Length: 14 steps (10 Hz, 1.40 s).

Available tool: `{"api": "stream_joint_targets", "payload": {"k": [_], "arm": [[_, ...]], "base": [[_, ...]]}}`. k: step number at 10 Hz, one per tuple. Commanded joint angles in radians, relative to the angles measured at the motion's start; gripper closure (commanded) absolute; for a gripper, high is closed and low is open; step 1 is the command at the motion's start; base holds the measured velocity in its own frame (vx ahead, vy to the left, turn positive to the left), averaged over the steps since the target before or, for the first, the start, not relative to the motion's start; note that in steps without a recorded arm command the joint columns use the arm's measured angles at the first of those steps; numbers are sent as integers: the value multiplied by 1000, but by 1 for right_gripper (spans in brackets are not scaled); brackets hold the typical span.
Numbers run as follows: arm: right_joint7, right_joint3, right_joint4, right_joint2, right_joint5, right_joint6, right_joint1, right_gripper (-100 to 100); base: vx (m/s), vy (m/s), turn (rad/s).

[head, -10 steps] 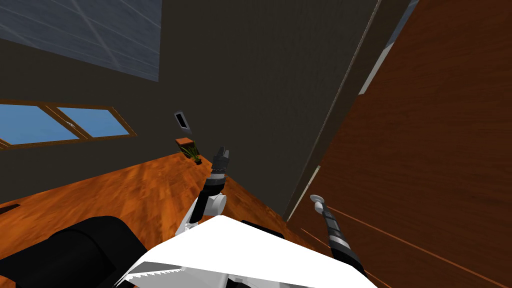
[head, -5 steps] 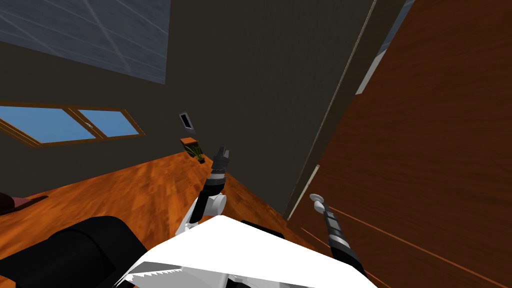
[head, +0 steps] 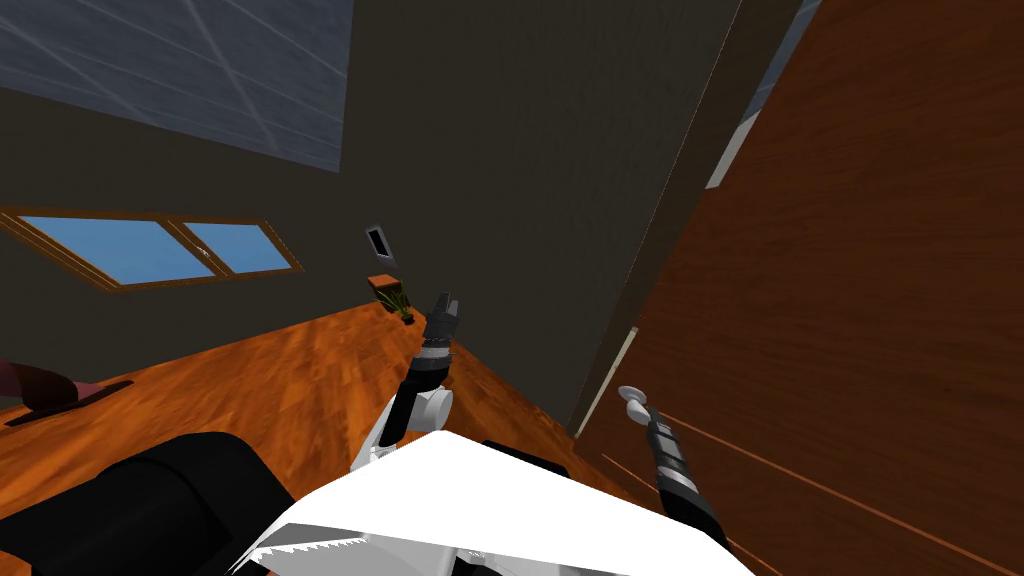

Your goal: Pull the door open

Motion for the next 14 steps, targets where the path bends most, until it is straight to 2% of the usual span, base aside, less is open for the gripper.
{"api": "stream_joint_targets", "payload": {"k": [1, 4, 6, 7, 8, 9, 10, 11, 13, 14], "arm": [[-50, 24, 25, 6, -18, -15, -19, 100], [-95, 33, 30, 4, -38, -15, -24, 100], [-164, 50, 39, -1, -79, -13, -34, 100], [-178, 50, 39, -1, -79, -13, -34, 100], [-216, 59, 43, -4, -99, -12, -39, 100], [-220, 59, 43, -4, -99, -12, -39, 100], [-262, 68, 48, -7, -119, -11, -44, 100], [-262, 68, 48, -7, -119, -11, -44, 100], [-327, 85, 57, -12, -160, -9, -54, 100], [-345, 85, 57, -12, -160, -9, -54, 100]], "base": [[-47, -14, 76], [-42, -12, 41], [-51, -11, 83], [-64, -13, 47], [-65, -20, 69], [-40, -18, 35], [-50, -12, 64], [-44, -6, 39], [-60, -13, 64], [-56, -6, 54]]}}
